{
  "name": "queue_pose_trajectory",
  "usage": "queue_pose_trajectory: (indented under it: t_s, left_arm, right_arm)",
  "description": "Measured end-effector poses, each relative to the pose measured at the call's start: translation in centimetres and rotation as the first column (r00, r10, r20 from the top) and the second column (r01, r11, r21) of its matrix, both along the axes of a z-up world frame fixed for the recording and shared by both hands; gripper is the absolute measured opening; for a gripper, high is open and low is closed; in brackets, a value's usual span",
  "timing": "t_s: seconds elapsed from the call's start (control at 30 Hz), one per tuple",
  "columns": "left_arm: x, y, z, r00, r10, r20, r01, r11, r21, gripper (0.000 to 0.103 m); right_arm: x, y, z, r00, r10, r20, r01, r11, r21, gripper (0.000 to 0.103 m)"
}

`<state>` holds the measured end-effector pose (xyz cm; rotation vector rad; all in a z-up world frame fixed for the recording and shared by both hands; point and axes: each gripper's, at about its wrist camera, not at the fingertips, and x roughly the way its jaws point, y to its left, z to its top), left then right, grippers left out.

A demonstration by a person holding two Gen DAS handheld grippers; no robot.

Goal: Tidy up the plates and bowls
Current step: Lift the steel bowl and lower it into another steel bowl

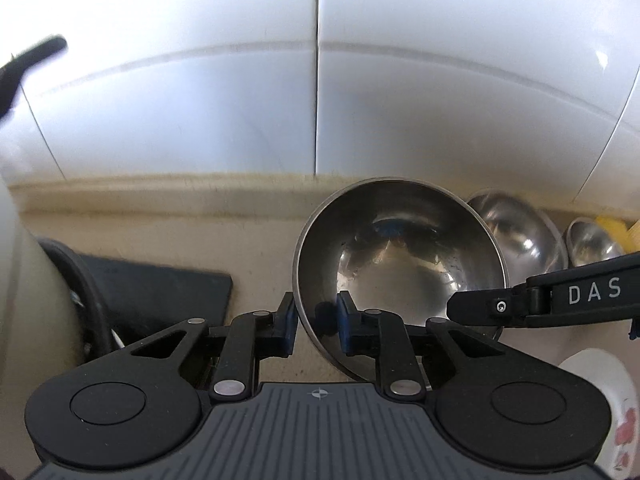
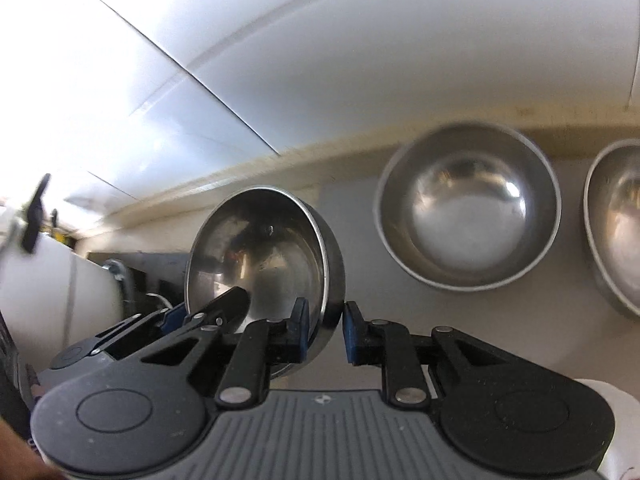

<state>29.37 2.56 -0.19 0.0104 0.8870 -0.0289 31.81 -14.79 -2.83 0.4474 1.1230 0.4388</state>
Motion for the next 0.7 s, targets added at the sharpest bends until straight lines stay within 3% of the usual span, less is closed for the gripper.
queue_pose_trajectory:
  t_s: [0.37, 0.7]
  left_arm:
    - [-0.2, -5.3, 4.7, 0.991, -0.093, 0.098, 0.093, 0.996, 0.011, 0.021]
    - [2.0, -10.1, 5.1, 0.978, -0.181, 0.1, 0.178, 0.983, 0.041, 0.021]
  right_arm:
    - [-1.6, -5.4, 5.9, 0.991, -0.078, 0.112, 0.078, 0.997, -0.002, 0.003]
    - [-0.8, -9.9, 6.2, 0.98, -0.164, 0.112, 0.17, 0.985, -0.038, 0.003]
